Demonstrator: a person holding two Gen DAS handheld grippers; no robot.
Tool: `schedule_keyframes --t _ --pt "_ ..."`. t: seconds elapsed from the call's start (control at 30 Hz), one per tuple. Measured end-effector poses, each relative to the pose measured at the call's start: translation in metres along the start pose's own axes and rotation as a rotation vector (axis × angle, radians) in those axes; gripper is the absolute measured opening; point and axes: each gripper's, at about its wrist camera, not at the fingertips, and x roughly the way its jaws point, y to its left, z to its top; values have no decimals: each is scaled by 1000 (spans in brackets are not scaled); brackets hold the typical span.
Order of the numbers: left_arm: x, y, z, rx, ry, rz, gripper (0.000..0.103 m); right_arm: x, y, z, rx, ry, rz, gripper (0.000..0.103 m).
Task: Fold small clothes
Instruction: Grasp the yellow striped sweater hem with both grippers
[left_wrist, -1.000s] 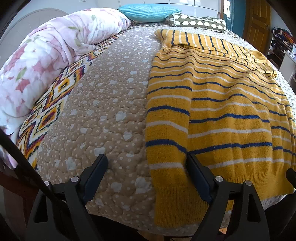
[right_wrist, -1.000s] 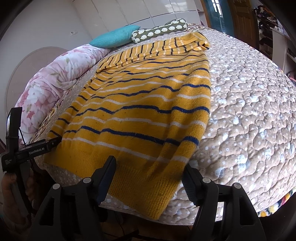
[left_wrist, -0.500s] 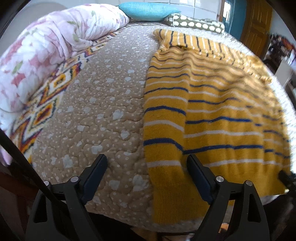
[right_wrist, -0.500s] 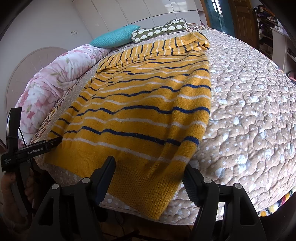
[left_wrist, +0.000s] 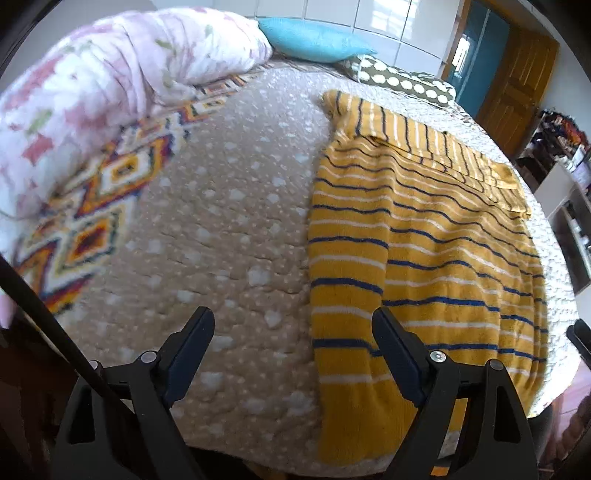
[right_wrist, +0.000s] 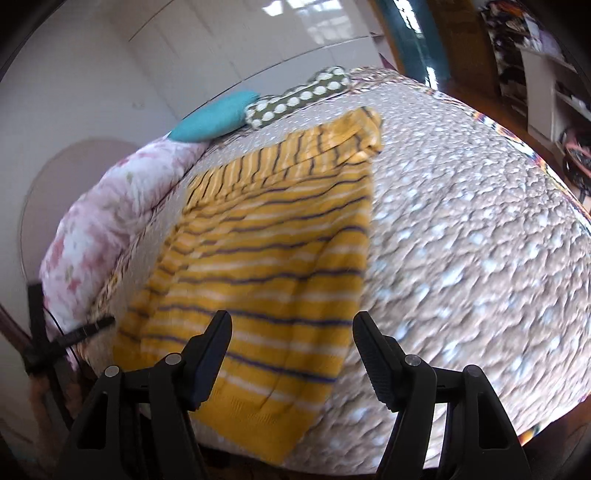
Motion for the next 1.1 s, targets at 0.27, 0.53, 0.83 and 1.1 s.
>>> schedule_keyframes --t 0.27,0.53,0.83,1.1 --pt "19 -1 -15 -1 81 -247 55 35 1 -43 39 143 52 72" --pt "12 -16 -40 6 75 -296 18 37 23 -65 -22 162 85 30" --pt "-17 -26 45 9 -43 -293 9 1 65 5 -212 3 112 9" --pt "43 -99 207 111 -138 -140 9 44 84 156 -258 -169 4 8"
